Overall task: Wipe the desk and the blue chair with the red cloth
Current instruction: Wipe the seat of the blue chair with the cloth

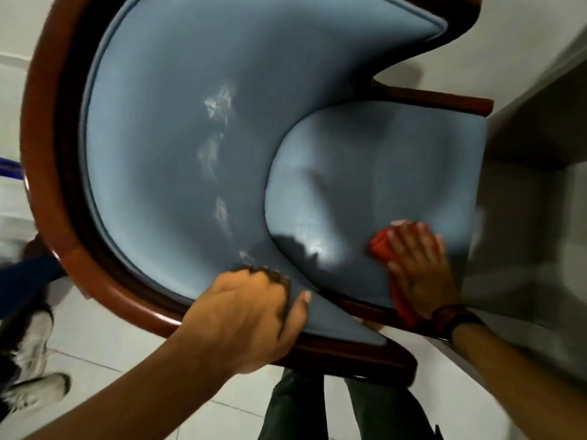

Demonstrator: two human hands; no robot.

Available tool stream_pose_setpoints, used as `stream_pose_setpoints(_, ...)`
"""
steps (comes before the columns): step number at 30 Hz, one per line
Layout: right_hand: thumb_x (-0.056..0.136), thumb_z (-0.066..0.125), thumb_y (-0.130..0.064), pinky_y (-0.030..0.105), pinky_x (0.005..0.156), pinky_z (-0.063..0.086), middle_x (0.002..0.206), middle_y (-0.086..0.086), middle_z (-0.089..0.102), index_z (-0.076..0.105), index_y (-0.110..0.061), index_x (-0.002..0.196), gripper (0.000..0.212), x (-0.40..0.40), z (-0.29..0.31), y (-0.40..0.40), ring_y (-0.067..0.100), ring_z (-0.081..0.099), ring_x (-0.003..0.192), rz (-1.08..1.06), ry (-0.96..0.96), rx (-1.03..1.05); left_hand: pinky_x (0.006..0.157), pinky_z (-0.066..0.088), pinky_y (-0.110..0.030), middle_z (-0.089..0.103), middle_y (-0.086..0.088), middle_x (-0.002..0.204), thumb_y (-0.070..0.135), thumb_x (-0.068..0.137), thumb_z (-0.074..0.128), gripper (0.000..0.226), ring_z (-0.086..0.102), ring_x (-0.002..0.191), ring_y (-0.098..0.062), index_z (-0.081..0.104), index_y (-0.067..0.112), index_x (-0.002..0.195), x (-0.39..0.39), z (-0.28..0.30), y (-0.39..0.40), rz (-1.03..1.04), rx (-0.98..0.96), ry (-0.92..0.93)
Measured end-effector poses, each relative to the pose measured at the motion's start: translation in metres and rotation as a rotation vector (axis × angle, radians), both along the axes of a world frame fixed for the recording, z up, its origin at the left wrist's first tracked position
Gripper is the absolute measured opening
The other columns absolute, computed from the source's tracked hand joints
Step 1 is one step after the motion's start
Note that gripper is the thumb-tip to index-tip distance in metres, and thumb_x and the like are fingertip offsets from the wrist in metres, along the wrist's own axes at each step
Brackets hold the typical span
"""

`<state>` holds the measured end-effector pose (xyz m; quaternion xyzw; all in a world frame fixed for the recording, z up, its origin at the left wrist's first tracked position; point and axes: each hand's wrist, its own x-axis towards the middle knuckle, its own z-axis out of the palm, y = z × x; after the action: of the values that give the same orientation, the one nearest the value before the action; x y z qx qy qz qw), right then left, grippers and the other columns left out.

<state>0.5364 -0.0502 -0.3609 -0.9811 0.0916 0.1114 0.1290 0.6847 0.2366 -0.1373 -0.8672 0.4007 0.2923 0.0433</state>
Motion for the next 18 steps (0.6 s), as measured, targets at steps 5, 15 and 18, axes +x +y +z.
stream_pose_setpoints(5,0.105,0.029,-0.046,0.065,0.125,0.008,0.174,0.008,0.007,0.017,-0.022,0.164,0.064,0.124,-0.015,-0.001,0.044,0.005,0.158,-0.488,-0.067,-0.05,0.069,0.042,-0.032,0.072,0.005,0.087,0.061,0.098,0.005,0.068,0.07,0.08,-0.016,0.061,0.024,0.086,0.0,-0.006,0.003,-0.013,-0.047,-0.034)
stream_pose_setpoints(15,0.103,0.045,-0.034,0.058,0.125,0.02,0.171,0.002,0.023,0.03,-0.029,0.161,0.061,0.023,-0.028,0.074,0.034,0.013,0.159,0.427,-0.165,0.004,0.07,0.048,-0.035,0.07,0.002,0.08,0.06,0.097,0.009,0.062,0.069,0.078,-0.024,0.056,0.023,0.081,-0.002,-0.006,0.006,-0.004,-0.119,-0.045)
stream_pose_setpoints(18,0.107,0.028,-0.046,0.063,0.122,0.022,0.172,0.002,0.016,0.021,-0.029,0.163,0.059,-0.019,-0.028,0.009,0.033,0.013,0.159,-0.038,-0.11,-0.017,0.07,0.049,-0.032,0.068,0.005,0.08,0.061,0.096,0.004,0.063,0.067,0.076,-0.021,0.054,0.024,0.084,-0.002,-0.006,0.005,0.005,-0.113,-0.056)
